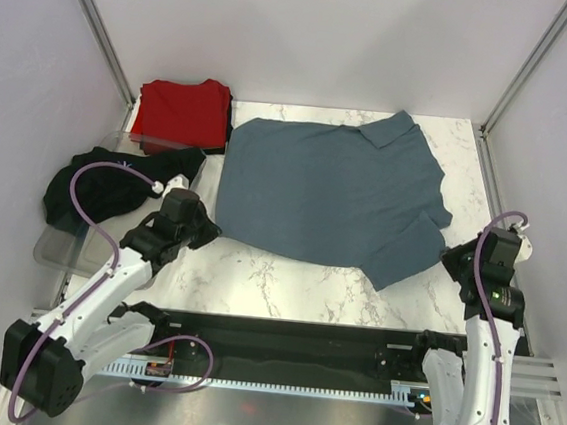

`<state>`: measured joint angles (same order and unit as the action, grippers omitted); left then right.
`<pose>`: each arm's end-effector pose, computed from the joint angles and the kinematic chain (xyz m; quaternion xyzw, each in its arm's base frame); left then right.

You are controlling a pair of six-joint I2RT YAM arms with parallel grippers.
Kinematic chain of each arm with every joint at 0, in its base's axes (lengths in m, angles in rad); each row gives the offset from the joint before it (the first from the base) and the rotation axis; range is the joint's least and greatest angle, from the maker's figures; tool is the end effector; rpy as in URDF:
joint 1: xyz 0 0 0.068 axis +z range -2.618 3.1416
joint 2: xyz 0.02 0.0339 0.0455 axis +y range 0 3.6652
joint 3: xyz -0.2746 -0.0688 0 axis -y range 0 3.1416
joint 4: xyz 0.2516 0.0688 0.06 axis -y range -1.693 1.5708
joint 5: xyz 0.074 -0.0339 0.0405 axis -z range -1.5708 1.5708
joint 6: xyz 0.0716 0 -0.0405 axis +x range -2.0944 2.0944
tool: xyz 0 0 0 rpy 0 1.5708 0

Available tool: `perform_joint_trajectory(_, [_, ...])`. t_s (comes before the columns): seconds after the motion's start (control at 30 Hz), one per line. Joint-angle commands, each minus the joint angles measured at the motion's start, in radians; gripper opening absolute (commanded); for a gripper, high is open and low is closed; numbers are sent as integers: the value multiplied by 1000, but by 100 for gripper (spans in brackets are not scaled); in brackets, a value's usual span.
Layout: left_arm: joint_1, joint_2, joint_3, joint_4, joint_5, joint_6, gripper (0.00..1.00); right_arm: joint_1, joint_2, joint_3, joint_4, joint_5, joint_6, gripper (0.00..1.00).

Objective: Fold and stack the t-shirts

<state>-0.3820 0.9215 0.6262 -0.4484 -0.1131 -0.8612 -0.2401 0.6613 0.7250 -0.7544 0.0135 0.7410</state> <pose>0.2062 -0.0741 0.2181 -0.2390 0.8827 -0.1916 0.3563 0.1579 -0.0396 0.2653 0.4288 0.7967 0.0997 0.4142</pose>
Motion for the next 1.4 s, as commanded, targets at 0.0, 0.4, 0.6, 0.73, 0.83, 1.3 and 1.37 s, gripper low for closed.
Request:
perform_joint_trajectory(0.0, [-3,-56,27,-90,24,-38,2,34,-3,36,-230,74,60,0])
perform_joint_trajectory(0.4, [-3,-135,61,-233,13,-39,2,102,99,378,-281,266,21,0])
perform_joint_trajectory(0.6, [6,49,185,-214,-25,5,2,104,289,390,-97,157,-12,0])
perform_joint_trajectory(0.73, [51,235,288,-197,-28,54,2,116,495,450,-23,143,-35,0])
perform_joint_trajectory(0.83, [83,324,358,-185,-25,85,2,131,621,519,19,140,-51,0])
perform_joint_trajectory(1.3, [187,695,537,-128,16,122,2,203,1032,744,112,172,-91,0])
perform_joint_trajectory(1.37, [192,724,549,-127,15,120,2,203,1055,772,115,186,-83,0])
